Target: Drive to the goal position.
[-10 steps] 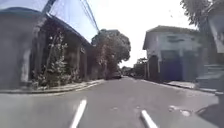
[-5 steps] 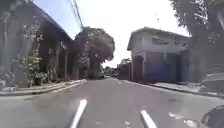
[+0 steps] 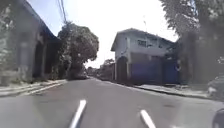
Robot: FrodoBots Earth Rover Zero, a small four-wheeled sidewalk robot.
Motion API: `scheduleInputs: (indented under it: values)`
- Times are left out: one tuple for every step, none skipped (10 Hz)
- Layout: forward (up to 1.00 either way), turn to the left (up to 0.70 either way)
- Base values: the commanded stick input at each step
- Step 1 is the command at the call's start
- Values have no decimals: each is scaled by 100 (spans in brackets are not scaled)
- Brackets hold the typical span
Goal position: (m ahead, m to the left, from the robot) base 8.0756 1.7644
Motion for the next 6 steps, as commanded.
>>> scheduleInputs:
  values:
    - [100,0]
    - [100,0]
    - [100,0]
    - [100,0]
    - [100,0]
    - [100,0]
